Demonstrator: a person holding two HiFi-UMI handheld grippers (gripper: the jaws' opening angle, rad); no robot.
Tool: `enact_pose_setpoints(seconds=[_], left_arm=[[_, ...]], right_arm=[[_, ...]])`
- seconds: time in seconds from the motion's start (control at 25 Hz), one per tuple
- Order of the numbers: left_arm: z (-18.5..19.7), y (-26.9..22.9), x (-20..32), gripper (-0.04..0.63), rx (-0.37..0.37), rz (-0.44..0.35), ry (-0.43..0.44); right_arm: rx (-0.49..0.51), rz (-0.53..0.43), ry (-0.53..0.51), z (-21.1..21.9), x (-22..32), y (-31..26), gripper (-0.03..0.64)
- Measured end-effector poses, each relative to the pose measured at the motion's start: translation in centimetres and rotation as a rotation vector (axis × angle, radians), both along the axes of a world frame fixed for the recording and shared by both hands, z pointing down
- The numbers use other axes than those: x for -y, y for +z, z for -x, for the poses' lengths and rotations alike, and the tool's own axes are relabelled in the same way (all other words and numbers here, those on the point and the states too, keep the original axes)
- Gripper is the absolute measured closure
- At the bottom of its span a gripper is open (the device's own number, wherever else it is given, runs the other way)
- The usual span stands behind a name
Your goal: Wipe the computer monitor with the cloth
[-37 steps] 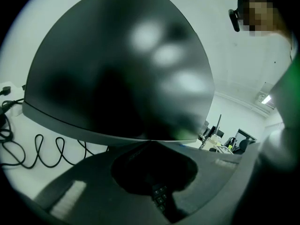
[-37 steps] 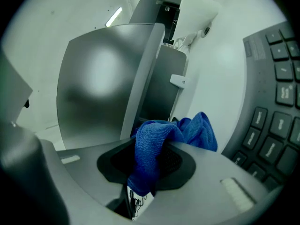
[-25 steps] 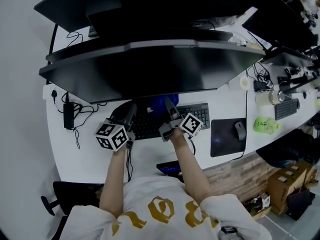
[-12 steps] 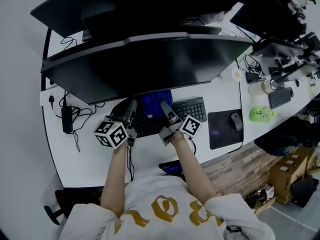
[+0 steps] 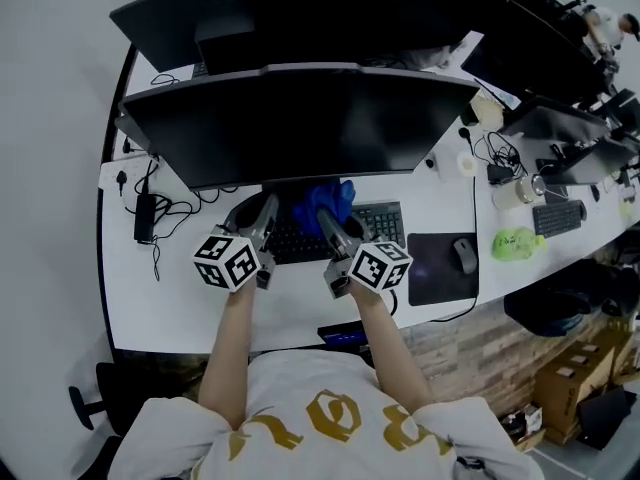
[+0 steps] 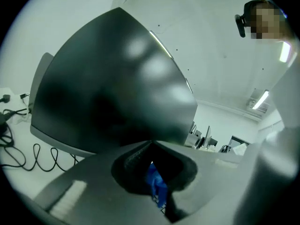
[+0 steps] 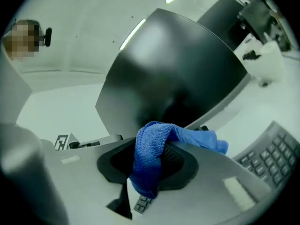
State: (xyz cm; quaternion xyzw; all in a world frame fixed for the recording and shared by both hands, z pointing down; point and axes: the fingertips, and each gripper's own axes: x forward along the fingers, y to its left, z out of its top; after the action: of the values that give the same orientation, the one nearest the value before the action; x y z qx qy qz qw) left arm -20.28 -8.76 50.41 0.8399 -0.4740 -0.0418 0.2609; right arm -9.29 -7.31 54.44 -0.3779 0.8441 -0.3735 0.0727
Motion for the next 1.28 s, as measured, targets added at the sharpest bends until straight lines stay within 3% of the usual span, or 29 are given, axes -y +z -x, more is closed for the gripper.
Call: enact_pose_setpoints(seconds=[0.2,0.52,1.28], left_arm=[[-0.4,-2.0,-1.6,0.595,0.036,-0.030,-0.036],[-0.2,-5.2,-3.6,0.595,0.096,-0.090,-0.087],[0.2,-6.4,-4.9,0.595,0.078,-0.103,-0.108]], right_arm=[[-0.212,-0.151,-0.002,-0.7,-1.2,-3.2,0.493],[-0.366,-0.289,0.051,-2.1,-2.5,-7.2,0.485],[-0.426,-0.342,0.053,-2.1,-3.8,-8.9,0.486]])
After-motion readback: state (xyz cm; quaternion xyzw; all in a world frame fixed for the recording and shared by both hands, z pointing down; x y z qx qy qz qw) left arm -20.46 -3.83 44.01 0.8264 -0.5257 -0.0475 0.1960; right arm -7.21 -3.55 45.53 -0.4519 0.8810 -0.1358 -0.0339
